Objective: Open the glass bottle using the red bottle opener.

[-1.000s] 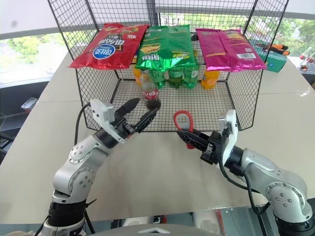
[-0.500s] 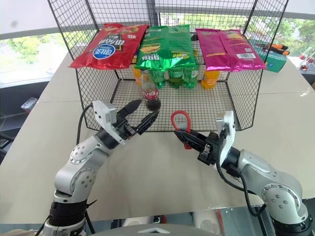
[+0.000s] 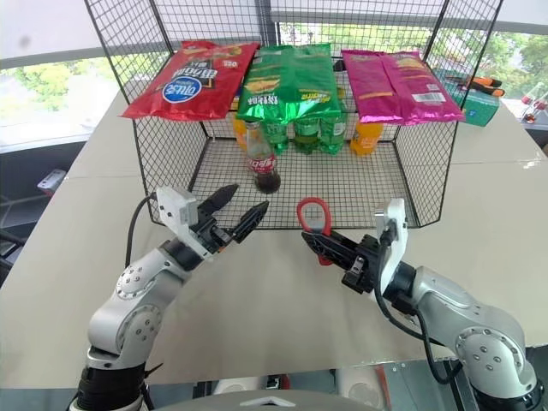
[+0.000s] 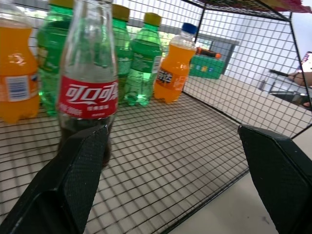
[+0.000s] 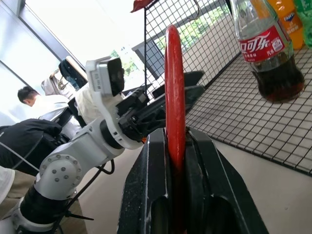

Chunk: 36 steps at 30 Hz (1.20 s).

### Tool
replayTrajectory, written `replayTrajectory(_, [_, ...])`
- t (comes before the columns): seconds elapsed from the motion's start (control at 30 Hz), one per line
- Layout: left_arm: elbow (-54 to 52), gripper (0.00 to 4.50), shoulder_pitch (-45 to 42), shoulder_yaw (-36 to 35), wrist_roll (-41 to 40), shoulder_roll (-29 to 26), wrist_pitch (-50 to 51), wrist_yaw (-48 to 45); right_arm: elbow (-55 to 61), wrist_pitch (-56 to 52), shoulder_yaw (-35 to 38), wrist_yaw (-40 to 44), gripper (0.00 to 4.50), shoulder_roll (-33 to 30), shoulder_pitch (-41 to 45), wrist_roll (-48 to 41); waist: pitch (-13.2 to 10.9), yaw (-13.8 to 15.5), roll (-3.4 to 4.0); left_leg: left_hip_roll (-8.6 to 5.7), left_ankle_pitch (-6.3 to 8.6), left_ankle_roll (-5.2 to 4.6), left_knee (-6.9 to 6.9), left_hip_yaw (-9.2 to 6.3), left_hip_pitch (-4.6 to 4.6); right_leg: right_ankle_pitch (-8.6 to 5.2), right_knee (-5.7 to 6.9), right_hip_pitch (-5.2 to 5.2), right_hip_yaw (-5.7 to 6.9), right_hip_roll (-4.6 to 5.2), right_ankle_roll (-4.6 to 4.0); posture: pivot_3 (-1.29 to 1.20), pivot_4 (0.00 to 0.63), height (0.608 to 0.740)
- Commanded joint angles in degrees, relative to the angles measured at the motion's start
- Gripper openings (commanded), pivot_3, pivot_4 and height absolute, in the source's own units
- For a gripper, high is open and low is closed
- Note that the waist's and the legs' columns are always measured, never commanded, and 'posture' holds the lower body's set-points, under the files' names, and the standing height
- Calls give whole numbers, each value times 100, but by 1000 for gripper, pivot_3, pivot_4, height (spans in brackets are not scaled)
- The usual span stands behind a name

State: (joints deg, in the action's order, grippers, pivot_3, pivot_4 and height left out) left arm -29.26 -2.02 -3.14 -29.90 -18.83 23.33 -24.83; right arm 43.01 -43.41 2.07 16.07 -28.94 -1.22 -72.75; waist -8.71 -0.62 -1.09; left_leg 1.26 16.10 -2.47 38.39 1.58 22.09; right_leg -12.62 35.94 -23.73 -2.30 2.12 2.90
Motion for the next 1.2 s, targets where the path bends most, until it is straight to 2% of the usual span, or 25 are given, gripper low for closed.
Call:
replayTrajectory(0.03, [-278,4408,-174,-138,8,-55,89,200,235,85,-21,-18,0,-18,66,-179,0,0,0,0,0,0,1,0,0,-4,0,0,0,0,-6,0,150,740])
replayTrajectory(0.23, [-84,4408,-389,-252,-323,-67,183,10,3,158,-170,157,0,61,233,138,0,-2,-1,-1,0,0,2,0,0,-2,1,0,1,-1,-3,0,150,740])
replayTrajectory(0.57, [759,4408,-1216,10,861,-51,46,659,-274,396,-197,472,0,216,538,640,3,3,-3,-6,0,0,3,-2,-2,6,1,4,3,-4,10,0,150,740])
replayTrajectory(1.2, [2837,4408,-2623,284,1424,104,-748,-123,-9,710,-275,449,0,503,136,1313,3,7,-3,-5,0,0,3,-16,9,7,0,0,19,-2,10,0,150,740])
